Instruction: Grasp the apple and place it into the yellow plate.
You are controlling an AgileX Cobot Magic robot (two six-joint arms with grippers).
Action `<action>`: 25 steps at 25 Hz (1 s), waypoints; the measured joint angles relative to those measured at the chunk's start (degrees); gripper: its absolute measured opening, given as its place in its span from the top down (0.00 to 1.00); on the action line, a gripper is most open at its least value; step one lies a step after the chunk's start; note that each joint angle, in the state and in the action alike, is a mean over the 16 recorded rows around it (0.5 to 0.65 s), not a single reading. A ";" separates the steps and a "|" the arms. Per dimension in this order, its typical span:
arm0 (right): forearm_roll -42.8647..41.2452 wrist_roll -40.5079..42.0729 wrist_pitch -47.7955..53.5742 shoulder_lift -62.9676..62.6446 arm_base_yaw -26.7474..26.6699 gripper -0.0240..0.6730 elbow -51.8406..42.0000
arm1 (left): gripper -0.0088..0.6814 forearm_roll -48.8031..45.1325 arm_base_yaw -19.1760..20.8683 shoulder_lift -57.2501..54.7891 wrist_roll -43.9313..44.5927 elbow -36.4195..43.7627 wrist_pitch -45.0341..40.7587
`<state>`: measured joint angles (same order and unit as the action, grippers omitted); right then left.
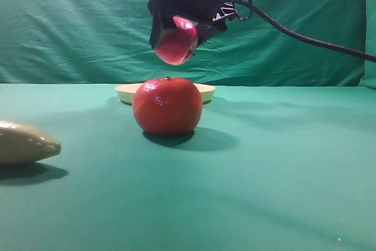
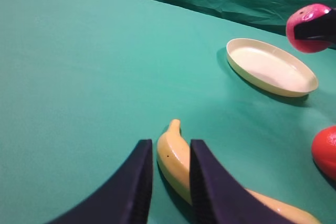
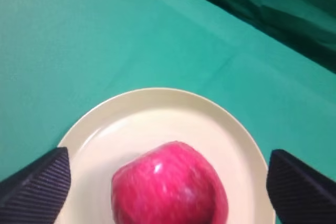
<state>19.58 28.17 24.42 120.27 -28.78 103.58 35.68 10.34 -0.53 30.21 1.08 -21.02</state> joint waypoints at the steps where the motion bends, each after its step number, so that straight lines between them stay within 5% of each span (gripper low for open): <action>1: -0.45 0.02 1.19 -1.31 0.01 0.16 0.38 | 0.76 0.00 0.00 0.00 0.00 0.00 0.00; 15: -10.01 -10.61 30.05 -31.34 0.12 0.89 1.82 | 0.76 0.00 0.00 0.00 0.00 0.00 0.00; 25: -16.58 -20.98 35.07 -57.59 0.12 0.97 -14.47 | 0.76 0.00 0.00 0.00 0.00 0.00 0.00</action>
<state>3.00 7.19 59.49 62.67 -28.66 89.11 35.68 10.34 -0.53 30.21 1.08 -21.02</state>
